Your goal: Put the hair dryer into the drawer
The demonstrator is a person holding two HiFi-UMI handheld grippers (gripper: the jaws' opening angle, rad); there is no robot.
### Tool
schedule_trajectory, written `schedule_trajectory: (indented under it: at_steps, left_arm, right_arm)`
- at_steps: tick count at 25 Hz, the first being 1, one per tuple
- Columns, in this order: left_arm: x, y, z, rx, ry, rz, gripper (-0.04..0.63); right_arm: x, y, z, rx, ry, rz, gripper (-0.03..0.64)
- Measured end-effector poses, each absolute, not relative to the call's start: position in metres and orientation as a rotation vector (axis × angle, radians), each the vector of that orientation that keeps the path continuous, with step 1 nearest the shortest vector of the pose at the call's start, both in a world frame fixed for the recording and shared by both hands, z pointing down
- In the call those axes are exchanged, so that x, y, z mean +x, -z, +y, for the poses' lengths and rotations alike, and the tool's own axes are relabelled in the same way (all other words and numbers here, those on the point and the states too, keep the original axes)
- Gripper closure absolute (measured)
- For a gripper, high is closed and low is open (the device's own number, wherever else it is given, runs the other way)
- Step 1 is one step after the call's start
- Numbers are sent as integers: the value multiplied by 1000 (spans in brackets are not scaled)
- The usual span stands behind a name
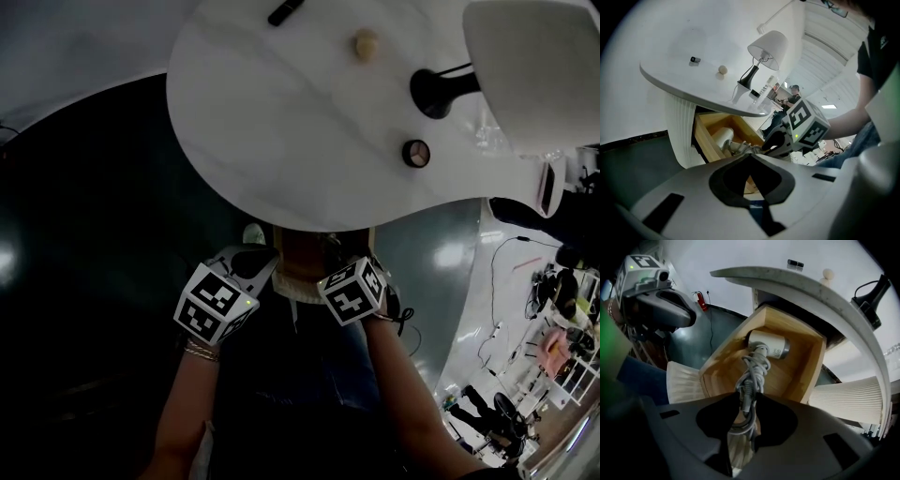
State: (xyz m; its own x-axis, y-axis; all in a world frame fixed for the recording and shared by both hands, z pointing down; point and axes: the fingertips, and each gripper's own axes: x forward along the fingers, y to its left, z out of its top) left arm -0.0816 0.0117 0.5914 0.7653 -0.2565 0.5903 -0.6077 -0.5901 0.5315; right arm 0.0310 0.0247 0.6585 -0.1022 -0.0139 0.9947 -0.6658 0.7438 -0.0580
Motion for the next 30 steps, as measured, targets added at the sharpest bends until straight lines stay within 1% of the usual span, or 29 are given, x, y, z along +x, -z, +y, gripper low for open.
schedule_trajectory:
  at_steps: [13, 30]
  left_arm:
    - [-76, -597, 21, 2190, -603, -630, 580]
    - [-82, -605, 31, 2151, -602, -640, 580]
  right_arm:
    - [12, -669, -2, 608, -595, -1667, 491]
    - [-2, -697, 11, 524, -600, -1651, 489]
